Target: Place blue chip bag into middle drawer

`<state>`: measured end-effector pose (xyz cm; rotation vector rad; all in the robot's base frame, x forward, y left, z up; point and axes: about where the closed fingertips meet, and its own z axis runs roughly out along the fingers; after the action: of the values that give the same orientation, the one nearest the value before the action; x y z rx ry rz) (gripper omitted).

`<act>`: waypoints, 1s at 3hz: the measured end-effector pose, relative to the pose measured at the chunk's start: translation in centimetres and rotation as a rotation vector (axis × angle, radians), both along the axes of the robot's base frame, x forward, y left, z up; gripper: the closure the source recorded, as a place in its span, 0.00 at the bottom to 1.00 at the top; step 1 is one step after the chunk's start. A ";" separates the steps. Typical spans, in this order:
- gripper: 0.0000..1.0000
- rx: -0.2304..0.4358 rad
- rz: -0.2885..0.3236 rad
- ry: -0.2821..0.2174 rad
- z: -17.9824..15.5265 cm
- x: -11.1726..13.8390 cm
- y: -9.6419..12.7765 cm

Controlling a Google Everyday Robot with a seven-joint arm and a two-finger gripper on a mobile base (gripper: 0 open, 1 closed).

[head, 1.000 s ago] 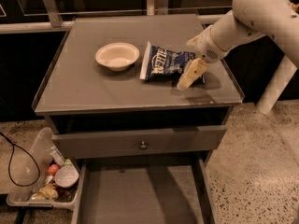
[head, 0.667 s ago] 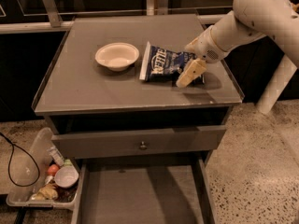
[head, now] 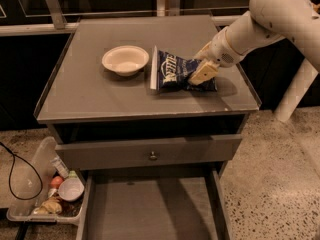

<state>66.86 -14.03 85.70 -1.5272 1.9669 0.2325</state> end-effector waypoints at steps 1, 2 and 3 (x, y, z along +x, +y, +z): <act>0.89 0.000 0.000 0.000 0.0 0.0 0.0; 1.00 0.000 0.000 0.000 0.0 0.0 0.0; 1.00 0.007 0.002 0.003 0.0 -0.3 0.0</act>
Offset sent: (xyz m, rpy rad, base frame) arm 0.0000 0.0000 0.0000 0.0000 0.0000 0.0000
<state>66.54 -14.05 85.74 -1.5250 1.9653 0.2426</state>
